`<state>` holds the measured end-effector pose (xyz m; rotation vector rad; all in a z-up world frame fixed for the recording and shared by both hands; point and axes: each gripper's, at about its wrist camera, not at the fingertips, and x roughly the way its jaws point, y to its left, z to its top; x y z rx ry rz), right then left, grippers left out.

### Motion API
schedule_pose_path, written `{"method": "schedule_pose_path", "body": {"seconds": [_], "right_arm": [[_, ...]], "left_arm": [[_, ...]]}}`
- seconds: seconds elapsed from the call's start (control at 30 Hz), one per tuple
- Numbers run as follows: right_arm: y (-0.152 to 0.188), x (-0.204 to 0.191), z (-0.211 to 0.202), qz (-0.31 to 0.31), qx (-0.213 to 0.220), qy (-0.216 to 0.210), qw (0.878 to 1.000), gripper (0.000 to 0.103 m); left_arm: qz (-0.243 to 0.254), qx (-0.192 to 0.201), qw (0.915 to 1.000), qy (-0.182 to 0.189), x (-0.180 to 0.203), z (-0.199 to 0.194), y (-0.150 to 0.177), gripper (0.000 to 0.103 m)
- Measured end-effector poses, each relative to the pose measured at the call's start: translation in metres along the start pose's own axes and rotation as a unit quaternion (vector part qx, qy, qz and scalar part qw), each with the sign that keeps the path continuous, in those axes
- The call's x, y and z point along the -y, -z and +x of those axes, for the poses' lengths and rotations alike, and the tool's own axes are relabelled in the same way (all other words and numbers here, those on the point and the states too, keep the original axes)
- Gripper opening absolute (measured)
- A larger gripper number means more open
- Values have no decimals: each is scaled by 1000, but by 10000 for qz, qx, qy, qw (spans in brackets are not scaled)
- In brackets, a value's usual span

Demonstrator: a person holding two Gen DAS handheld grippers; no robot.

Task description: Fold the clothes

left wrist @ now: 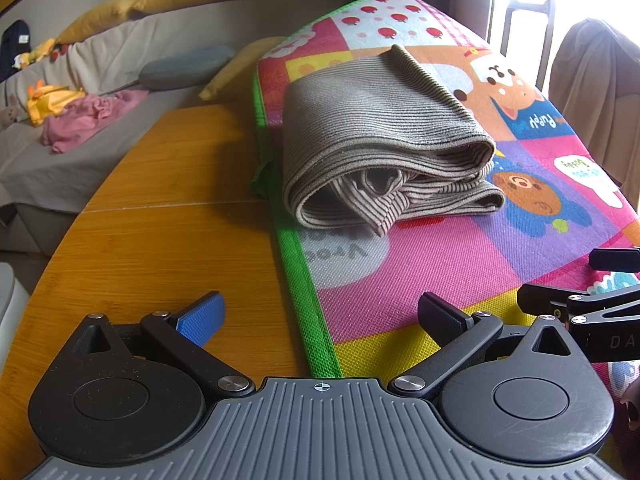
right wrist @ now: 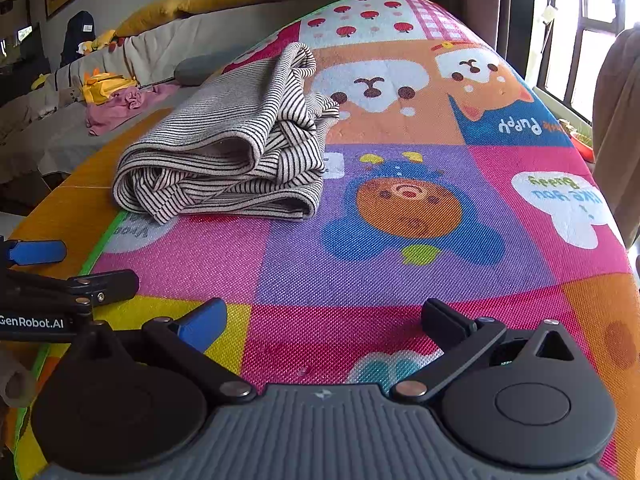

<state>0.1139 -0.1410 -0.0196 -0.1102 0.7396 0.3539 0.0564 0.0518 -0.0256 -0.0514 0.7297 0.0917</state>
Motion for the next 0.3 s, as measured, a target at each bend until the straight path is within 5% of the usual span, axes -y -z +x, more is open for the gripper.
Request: {"method": "schedule_pose_path", "body": {"seconds": [0.3], "right_arm": [[0,0,0,0,0,-1,10000,103]], "left_arm": [[-2,7,10000,6,0,-1,0,103]]}}
